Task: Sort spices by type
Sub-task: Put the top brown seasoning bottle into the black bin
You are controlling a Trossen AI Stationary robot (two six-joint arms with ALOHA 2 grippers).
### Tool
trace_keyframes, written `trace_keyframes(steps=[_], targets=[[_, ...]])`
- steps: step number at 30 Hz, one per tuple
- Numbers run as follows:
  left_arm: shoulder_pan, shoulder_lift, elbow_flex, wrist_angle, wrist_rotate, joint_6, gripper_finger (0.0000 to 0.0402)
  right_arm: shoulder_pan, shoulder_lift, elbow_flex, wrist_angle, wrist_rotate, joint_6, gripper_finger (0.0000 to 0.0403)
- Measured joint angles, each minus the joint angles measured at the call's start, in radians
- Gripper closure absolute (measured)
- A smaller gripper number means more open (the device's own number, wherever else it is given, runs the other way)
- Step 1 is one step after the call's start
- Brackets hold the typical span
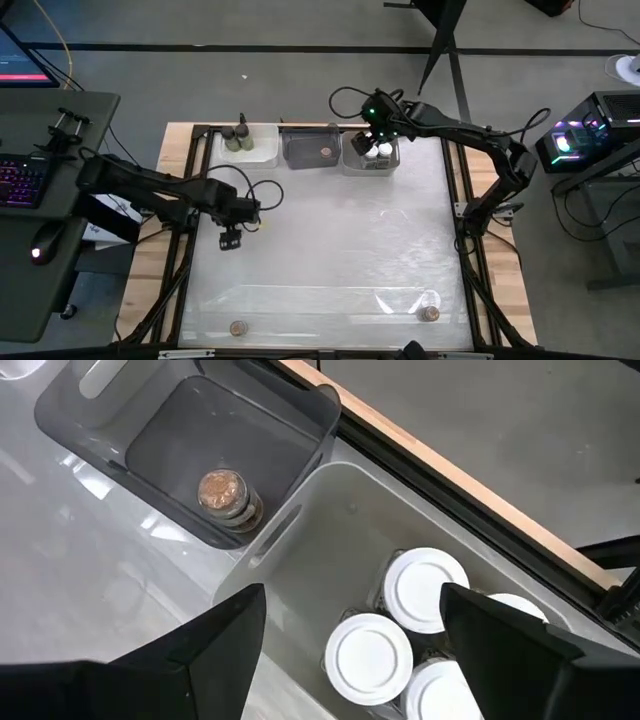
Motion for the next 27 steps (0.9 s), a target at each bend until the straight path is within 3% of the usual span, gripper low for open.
trace_keyframes(steps=[10,27], targets=[[-0.001,0.019,-0.071,0.041,-0.026,0.103,0.0119,0.003,0.000,0.000,0.006,-0.007,0.017,0.0107],[0.002,0.029,-0.107,0.108,-0.021,0.049,0.0119,0.003,0.000,0.000,0.044,-0.007,0.016,0.0107]])
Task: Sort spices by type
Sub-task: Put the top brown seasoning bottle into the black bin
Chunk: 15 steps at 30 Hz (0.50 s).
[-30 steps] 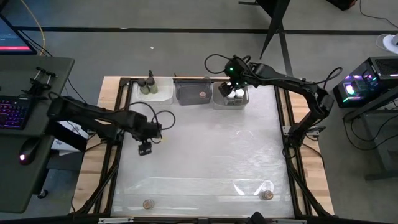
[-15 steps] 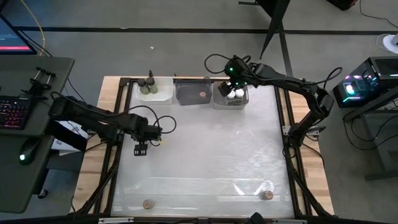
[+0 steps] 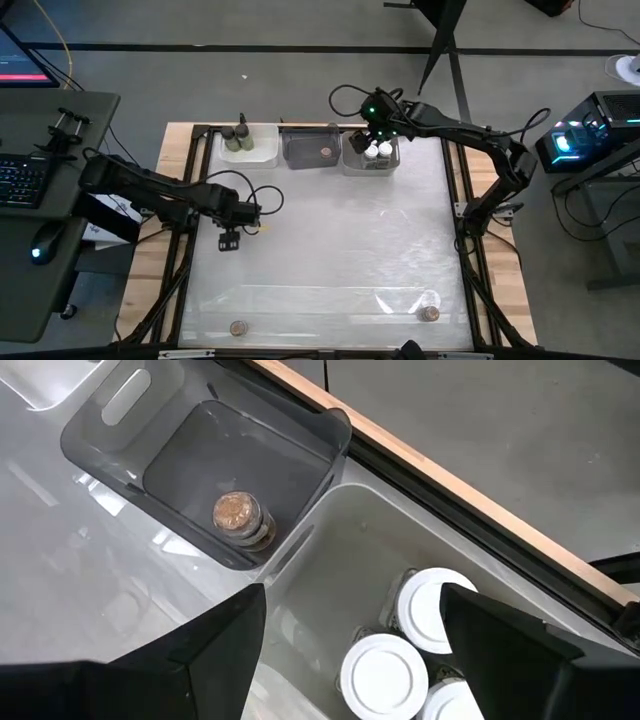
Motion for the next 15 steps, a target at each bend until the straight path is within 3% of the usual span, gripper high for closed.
trace_keyframes(steps=[15], targets=[[0.000,0.000,-0.008,0.038,0.023,-0.009,0.0119,0.000,0.000,0.000,0.010,0.000,-0.004,0.0107]])
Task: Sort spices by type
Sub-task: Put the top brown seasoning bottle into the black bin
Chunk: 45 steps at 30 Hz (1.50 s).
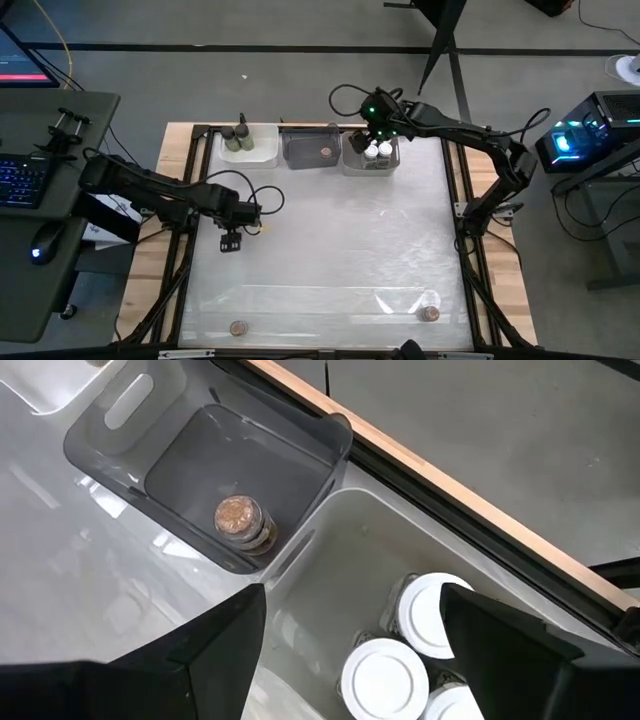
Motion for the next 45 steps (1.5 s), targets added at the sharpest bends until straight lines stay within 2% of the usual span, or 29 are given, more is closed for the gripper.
trace_keyframes(steps=[6,14,18,32,41,45], targets=[[0.000,0.036,0.000,0.001,-0.002,-0.014,0.0119,0.000,0.000,0.000,0.008,0.000,0.000,0.0107],[0.000,0.187,0.000,0.006,-0.013,-0.018,0.0119,0.000,0.000,0.000,0.007,0.000,0.000,0.0107],[0.000,0.224,0.004,0.018,-0.011,-0.017,0.0119,0.000,0.000,0.000,0.007,0.001,0.000,0.0107],[0.000,0.178,0.000,0.072,-0.037,-0.039,0.0119,0.000,0.000,0.000,0.008,0.002,0.004,0.0107],[0.000,0.159,0.000,0.032,-0.039,-0.044,0.0120,0.000,0.000,0.000,0.009,0.002,0.004,0.0107],[0.000,0.159,0.000,0.009,-0.037,-0.048,0.0139,0.000,0.000,0.000,0.010,0.002,0.004,0.0107]])
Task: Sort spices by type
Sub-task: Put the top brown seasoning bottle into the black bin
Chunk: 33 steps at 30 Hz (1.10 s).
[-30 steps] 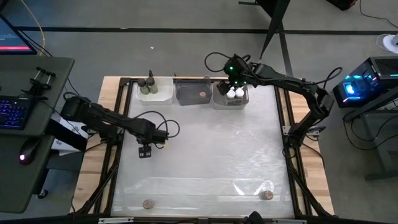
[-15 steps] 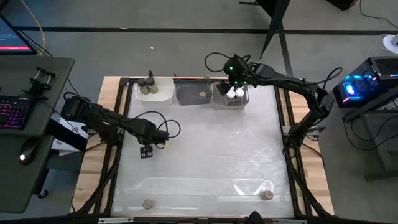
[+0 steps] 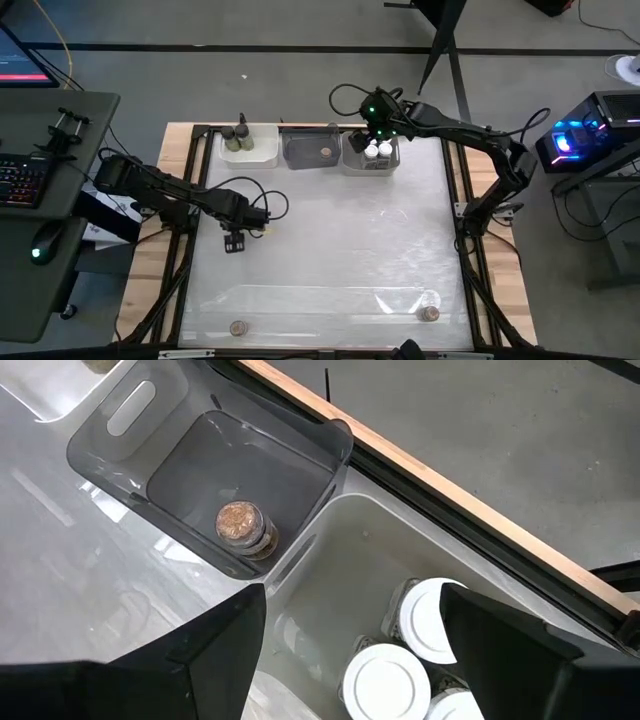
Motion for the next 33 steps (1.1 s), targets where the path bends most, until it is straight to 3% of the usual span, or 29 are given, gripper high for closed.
trace_keyframes(steps=[9,16,19,25,29,33], targets=[[0.000,-0.001,0.019,-0.009,0.003,-0.014,0.0249,0.000,0.000,0.000,0.001,-0.002,0.000,0.0107],[0.050,0.000,0.221,-0.008,-0.040,0.076,0.0250,0.000,0.000,0.000,0.001,-0.004,0.016,0.0107],[0.130,0.000,0.363,-0.004,-0.116,0.170,0.0250,0.000,0.000,0.000,0.008,-0.044,0.055,0.0107],[0.399,0.034,0.633,0.116,-0.125,0.358,0.0250,0.036,-0.011,0.000,0.072,-0.100,0.109,0.0107],[0.579,0.151,0.800,0.135,-0.074,0.398,0.0250,0.061,-0.053,0.000,0.095,-0.090,0.153,0.0107],[0.670,0.336,0.966,0.063,-0.040,0.417,0.0250,0.077,-0.092,0.000,0.090,-0.047,0.175,0.0107]])
